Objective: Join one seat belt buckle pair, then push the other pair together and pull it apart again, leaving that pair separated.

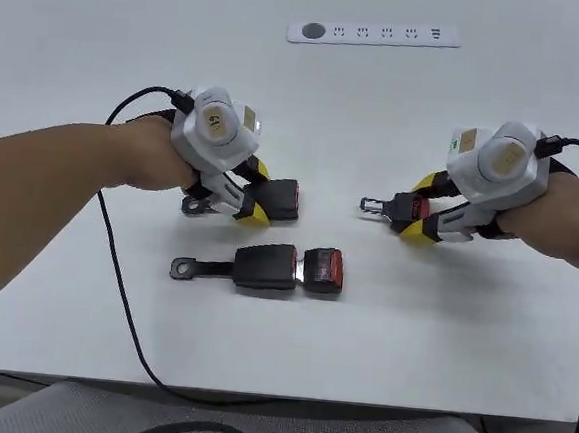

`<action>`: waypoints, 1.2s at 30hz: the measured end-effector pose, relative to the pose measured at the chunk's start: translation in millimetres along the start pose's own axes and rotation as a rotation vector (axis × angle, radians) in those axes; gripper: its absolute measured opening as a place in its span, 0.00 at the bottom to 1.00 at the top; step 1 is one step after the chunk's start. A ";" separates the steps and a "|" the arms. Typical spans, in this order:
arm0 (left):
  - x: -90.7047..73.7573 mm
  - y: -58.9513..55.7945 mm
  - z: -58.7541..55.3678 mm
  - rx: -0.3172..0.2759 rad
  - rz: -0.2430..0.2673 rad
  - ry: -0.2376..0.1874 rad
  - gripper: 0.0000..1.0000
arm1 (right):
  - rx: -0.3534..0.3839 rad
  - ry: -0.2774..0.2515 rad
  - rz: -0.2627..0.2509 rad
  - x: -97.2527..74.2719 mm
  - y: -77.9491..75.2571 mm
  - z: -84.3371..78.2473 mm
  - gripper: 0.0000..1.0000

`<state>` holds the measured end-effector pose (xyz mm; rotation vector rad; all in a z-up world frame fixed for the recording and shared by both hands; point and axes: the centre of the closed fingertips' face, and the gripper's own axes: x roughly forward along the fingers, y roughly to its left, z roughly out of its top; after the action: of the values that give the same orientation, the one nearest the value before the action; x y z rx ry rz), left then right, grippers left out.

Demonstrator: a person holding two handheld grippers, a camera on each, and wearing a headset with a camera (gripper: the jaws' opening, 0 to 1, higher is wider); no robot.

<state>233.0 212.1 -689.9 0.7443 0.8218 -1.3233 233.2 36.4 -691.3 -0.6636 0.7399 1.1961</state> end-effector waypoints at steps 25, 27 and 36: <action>-62.0 -3.3 -7.1 -0.082 0.192 -0.083 0.50 | 0.113 -0.036 -0.115 -42.2 27.5 11.5 0.52; -65.9 -6.5 -16.1 -0.102 0.224 -0.096 0.55 | 0.119 -0.054 -0.125 -42.9 35.6 15.2 0.58; -90.3 -50.5 -32.0 -0.241 0.291 -0.161 0.71 | 0.169 -0.085 -0.143 -52.6 59.2 15.0 0.71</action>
<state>174.6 280.8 -629.9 0.5352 0.6992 -0.9891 167.9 32.4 -644.1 -0.5140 0.7016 1.0122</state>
